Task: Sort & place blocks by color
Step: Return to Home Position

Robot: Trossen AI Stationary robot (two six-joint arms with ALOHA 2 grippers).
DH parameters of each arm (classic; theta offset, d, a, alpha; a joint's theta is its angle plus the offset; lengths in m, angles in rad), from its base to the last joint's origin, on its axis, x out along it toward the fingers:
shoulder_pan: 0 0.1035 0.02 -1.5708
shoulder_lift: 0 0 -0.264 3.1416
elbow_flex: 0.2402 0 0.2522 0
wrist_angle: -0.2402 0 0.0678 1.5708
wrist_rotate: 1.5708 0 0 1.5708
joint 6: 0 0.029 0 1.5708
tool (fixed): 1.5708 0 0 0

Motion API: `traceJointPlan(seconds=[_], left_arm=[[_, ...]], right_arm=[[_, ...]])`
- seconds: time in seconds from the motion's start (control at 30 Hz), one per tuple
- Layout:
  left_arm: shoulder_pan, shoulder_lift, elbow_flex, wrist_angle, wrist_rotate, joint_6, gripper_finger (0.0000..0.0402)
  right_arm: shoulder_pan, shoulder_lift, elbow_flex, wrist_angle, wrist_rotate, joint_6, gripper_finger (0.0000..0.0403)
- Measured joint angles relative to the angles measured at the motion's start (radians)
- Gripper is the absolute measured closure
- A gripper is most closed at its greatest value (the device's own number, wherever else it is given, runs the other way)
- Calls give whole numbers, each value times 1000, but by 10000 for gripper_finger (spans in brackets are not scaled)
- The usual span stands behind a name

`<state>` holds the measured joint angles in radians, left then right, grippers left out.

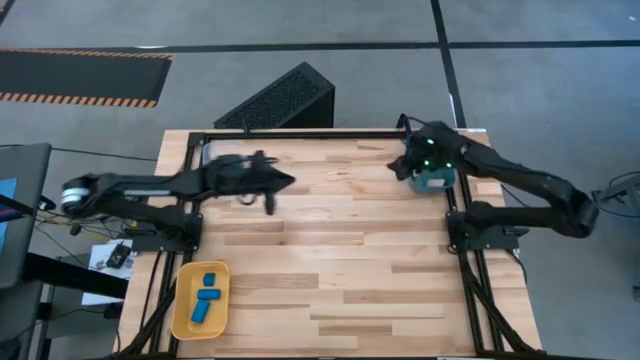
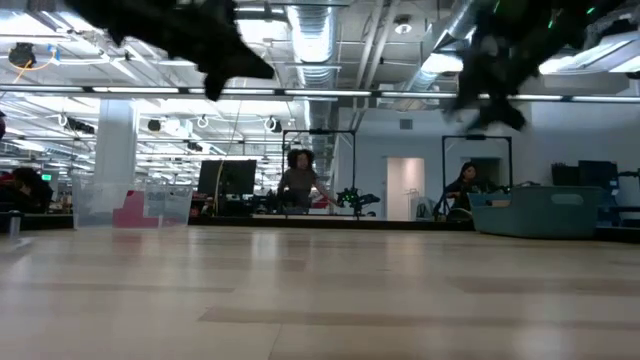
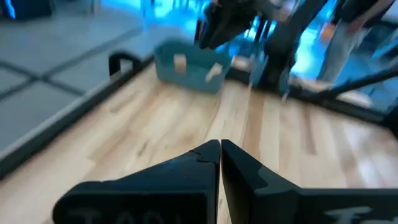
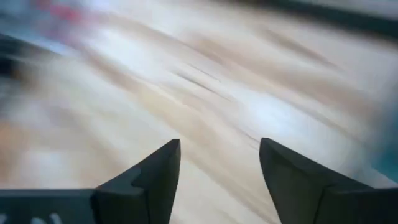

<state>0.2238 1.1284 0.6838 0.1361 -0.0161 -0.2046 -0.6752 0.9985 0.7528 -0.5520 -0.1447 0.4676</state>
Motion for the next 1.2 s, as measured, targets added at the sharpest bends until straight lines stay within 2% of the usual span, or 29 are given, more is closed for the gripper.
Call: traceJointPlan(seconds=[0.17,0.33,0.43,0.47,0.6,0.73,0.93,1.07,1.2], left_arm=[[27,-294,-260,157,71,88,400],[27,-497,-459,184,81,136,400],[27,-576,-518,179,47,70,400],[27,-599,-527,183,43,61,400],[26,-690,-532,195,48,143,400],[25,-784,-532,165,69,208,400],[25,-887,-534,18,146,269,400],[25,-926,-599,52,152,261,400],[25,-970,-673,151,163,210,400]], right_arm=[[249,-107,3,375,-133,30,212],[505,-97,2,508,-140,-97,306],[638,-105,2,537,-93,-224,377],[676,-113,2,549,-71,-282,388],[799,-207,2,499,86,-442,385],[841,-372,-26,393,182,-490,397],[826,-668,-259,323,197,-516,395],[759,-787,-452,508,169,-416,400],[731,-845,-585,713,120,-453,400]])
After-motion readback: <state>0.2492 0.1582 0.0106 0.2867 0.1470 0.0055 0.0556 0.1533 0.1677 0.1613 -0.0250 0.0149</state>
